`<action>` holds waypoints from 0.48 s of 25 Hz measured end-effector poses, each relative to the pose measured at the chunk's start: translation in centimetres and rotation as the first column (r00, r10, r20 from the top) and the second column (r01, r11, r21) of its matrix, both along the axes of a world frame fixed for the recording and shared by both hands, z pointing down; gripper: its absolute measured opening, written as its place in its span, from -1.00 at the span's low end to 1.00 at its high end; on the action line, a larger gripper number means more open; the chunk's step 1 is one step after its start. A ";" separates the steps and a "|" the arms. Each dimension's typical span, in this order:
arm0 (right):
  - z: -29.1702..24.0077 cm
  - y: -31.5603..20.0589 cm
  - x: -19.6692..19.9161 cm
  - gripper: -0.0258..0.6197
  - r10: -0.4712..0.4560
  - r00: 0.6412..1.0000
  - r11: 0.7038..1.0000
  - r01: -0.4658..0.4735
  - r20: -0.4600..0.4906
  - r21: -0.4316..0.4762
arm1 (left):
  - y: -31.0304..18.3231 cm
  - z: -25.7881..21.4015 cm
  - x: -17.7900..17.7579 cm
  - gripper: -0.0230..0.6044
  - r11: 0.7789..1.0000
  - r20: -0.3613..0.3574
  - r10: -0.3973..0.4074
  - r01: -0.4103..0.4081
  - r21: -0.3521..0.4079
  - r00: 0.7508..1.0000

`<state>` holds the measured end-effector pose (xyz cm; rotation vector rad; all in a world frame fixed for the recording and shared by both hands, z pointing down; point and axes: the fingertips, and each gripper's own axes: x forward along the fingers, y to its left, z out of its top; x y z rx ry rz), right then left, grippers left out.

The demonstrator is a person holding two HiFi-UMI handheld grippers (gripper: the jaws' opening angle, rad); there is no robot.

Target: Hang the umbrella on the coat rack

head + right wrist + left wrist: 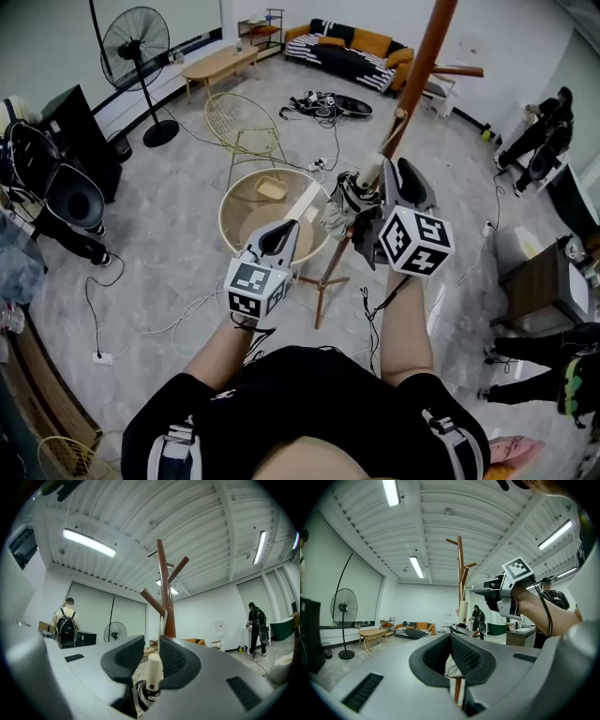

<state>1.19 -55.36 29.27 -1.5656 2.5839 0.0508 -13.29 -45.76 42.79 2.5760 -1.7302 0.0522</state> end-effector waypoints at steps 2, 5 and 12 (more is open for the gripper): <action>0.8 2.0 0.7 -0.77 0.032 0.999 0.999 -0.033 0.006 0.032 | 0.8 0.0 0.4 -0.87 1.000 -0.001 0.011 -0.011 0.001 1.000; 3.0 5.0 1.2 -0.88 0.048 0.999 0.998 -0.047 -0.001 0.042 | 2.4 0.2 0.8 -0.87 1.000 0.002 0.025 -0.025 -0.007 1.000; 9.3 10.1 -0.2 -0.88 -0.014 0.999 0.999 0.013 -0.030 -0.036 | 4.9 1.1 2.4 -0.87 0.998 0.025 0.055 -0.054 -0.039 0.998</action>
